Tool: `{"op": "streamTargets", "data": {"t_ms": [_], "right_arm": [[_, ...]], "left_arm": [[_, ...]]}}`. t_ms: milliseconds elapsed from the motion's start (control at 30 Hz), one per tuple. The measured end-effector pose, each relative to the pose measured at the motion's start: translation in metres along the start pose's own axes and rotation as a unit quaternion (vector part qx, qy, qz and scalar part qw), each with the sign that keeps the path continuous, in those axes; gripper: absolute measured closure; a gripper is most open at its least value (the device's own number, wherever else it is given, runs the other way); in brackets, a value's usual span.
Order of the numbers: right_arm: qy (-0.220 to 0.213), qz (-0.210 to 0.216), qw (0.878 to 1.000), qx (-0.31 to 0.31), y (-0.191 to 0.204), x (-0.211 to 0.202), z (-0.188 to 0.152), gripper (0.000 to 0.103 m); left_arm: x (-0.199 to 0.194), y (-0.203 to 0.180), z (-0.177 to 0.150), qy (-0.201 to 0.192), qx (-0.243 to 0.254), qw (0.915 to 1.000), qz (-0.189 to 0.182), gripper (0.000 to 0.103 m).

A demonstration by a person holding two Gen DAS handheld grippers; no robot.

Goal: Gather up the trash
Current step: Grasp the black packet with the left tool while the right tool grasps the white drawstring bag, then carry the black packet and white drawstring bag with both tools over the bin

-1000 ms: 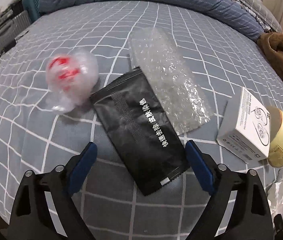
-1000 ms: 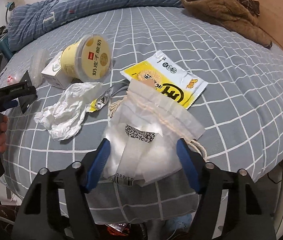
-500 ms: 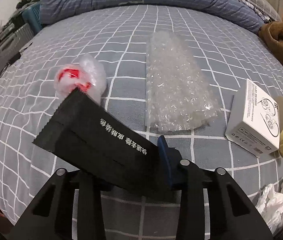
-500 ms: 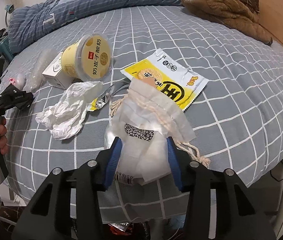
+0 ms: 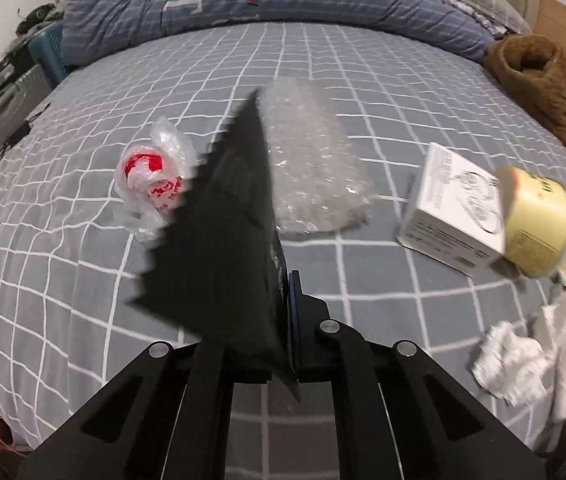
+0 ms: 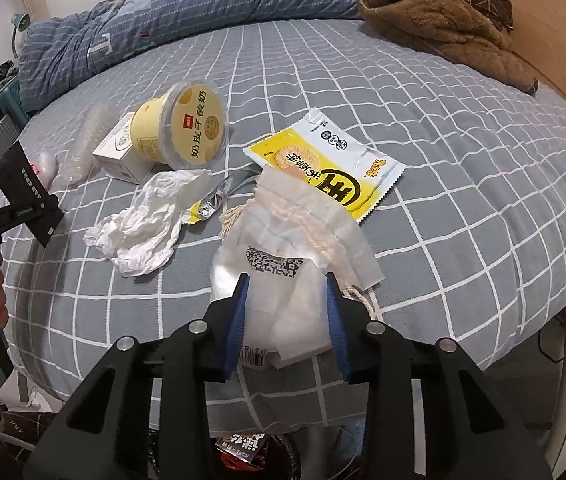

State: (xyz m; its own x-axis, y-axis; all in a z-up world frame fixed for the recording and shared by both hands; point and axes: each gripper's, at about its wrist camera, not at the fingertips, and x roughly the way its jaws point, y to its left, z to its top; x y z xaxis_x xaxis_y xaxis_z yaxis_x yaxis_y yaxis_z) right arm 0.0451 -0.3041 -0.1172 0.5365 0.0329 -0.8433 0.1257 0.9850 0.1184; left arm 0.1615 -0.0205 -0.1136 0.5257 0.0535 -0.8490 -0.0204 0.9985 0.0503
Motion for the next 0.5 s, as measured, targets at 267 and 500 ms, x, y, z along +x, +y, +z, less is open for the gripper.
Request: {"op": "streamTargets", "data": {"t_ms": [267, 500], "right_arm": [[-0.01, 0.001, 1.0, 0.0, 0.001, -0.017, -0.003, 0.068], [-0.018, 0.002, 1.0, 0.0, 0.005, -0.034, -0.009, 0.069]], "left_arm": [[-0.036, 0.003, -0.015, -0.008, 0.003, 0.999, -0.043, 0.098], [-0.066, 0.002, -0.03, -0.017, 0.008, 0.9974, -0.07, 0.098]]}}
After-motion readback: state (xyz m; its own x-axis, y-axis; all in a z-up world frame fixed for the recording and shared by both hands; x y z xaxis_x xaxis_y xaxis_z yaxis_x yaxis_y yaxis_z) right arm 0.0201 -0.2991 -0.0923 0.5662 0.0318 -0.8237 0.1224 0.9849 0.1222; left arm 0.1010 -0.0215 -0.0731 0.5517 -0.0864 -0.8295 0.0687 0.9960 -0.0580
